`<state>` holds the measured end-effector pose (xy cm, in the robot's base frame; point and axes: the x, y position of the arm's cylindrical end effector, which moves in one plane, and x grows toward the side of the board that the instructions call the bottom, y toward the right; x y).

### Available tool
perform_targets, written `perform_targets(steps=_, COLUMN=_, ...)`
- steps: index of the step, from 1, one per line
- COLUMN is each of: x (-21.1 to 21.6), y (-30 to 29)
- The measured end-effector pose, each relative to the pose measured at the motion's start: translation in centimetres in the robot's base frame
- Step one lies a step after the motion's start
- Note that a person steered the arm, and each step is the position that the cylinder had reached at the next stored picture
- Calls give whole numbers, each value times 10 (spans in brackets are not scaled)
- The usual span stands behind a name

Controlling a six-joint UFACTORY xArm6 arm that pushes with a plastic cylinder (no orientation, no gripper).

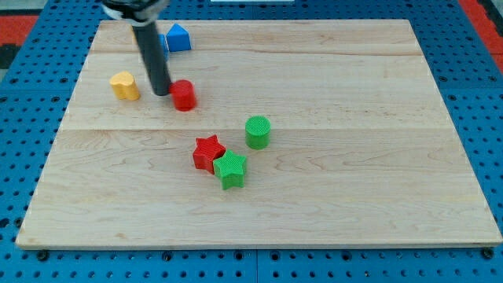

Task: Move the heart below the cube

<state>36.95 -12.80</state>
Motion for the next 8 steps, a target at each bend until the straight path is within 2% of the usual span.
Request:
perform_targets(steps=2, x=28, y=-116)
perform_targets(steps=3, x=17, y=-126)
perform_targets(steps=5, x=6, y=-99)
perform_targets(steps=6, x=-30, y=-79)
perform_targets(steps=7, x=-37, y=-62)
perform_targets(steps=8, x=5, y=-63)
